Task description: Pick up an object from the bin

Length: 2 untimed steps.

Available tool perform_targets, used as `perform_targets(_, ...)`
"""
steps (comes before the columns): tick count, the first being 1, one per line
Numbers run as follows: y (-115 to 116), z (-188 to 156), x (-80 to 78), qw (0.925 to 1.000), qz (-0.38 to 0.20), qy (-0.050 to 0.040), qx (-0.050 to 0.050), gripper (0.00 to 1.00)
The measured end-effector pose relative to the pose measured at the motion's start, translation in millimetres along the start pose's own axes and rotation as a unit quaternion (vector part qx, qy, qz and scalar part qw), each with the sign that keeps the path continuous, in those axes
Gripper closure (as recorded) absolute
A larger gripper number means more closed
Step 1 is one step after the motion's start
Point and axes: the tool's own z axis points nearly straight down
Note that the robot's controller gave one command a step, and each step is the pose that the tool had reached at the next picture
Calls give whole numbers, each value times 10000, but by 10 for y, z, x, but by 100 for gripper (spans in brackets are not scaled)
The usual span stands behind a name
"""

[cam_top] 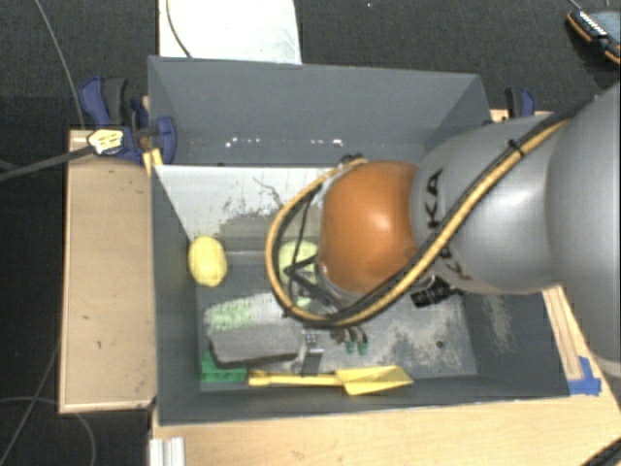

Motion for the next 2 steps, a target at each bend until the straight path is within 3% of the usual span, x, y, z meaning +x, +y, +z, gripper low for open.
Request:
perform_targets(1,-5,-34,-24,10000,27,-39,-7,0)
perform_targets(2,658,777,-686,9954,-955,-37,0,0)
